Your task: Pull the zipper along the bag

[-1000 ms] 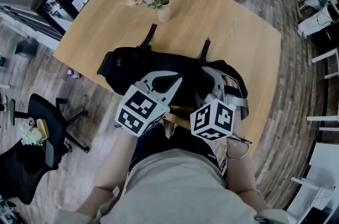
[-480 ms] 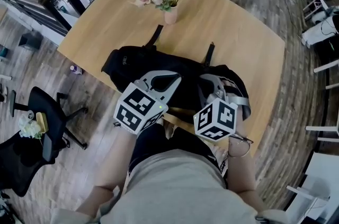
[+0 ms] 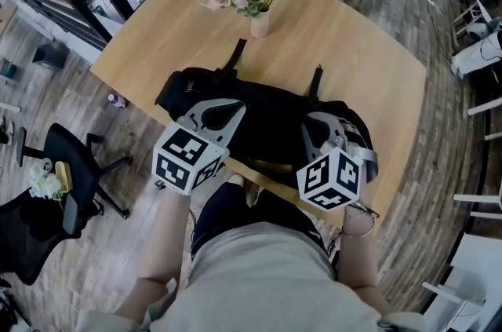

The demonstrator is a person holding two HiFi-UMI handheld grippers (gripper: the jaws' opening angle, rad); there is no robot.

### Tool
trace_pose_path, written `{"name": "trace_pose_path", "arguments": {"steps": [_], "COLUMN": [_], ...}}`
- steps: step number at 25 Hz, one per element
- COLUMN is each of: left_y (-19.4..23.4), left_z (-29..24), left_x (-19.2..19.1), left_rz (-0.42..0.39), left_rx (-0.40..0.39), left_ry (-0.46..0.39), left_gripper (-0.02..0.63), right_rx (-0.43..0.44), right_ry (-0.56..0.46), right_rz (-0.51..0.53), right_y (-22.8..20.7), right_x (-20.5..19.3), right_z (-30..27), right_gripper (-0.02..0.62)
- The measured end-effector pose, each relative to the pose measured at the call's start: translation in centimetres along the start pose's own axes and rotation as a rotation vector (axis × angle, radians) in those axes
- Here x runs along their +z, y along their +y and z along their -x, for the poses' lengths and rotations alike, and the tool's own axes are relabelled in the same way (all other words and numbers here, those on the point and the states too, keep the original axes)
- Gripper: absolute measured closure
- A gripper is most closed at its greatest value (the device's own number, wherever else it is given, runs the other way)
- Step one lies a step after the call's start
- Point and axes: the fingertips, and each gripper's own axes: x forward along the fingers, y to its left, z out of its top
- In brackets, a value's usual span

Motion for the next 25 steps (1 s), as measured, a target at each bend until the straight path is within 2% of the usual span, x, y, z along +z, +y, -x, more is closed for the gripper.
{"name": "trace_pose_path", "arguments": {"steps": [13,19,25], "left_y": [5.0,6.3,8.7], "left_z": [3.4,4.3,6.3], "left_x": [0.0,-0.1,0.1], "left_rz": [0.005,0.025,0.033], "left_rx": [0.154,0.187,0.270], "left_ry": [-0.024,-0.035,-0.052], "left_gripper": [0.591,0.590,0.591], "right_rx": [-0.028,-0.036,-0.047], "right_ry": [0.020,0.029,0.050], "right_rz": [-0.053,-0.060,-0.073], "right_y": [-0.8,-1.0,-1.3], "right_x": [-0.2,-0.3,-0.4], "right_z": [-0.1,-0.3,-0.2], "right_gripper": [0.563,0.563,0.563]}}
